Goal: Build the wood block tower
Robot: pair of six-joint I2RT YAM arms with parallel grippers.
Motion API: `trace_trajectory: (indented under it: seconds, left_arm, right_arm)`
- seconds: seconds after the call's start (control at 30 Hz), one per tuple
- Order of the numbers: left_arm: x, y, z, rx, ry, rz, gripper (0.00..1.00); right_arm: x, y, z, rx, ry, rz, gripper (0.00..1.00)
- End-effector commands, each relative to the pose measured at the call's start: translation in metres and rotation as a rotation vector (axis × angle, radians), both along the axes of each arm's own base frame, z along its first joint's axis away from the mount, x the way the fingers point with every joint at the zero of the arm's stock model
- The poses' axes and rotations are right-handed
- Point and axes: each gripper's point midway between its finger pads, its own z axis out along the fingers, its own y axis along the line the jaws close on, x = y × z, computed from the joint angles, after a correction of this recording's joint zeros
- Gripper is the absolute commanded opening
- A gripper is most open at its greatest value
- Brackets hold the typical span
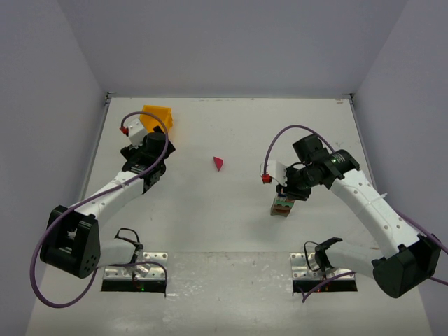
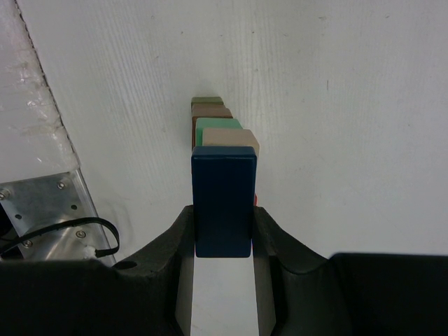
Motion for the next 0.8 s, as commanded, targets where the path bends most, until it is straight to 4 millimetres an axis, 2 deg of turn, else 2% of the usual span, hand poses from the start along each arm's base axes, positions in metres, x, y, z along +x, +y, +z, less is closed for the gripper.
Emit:
trace_trajectory:
  seconds: [0.0, 0.4, 0.77]
  left_arm:
    - [0.0096, 0.0002, 0.018, -0.01, -0.051, 0.007, 1.0]
    - [0.0103, -0.0006, 0.0168, -0.011, -0.047, 0.004, 1.0]
    - [0.0113, -0.0022, 0.0156, -0.011, -0.041, -0.005, 1.0]
  right_arm:
    - [0.0055, 0.0005, 0.002, 0.008, -0.021, -0.003, 0.21]
    - [0.0057, -0.0021, -0.002, -0.006, -0.027, -0.004, 0.24]
    - [0.0081, -0.0023, -0.0016, -0.006, -0.039, -0.011, 0.34]
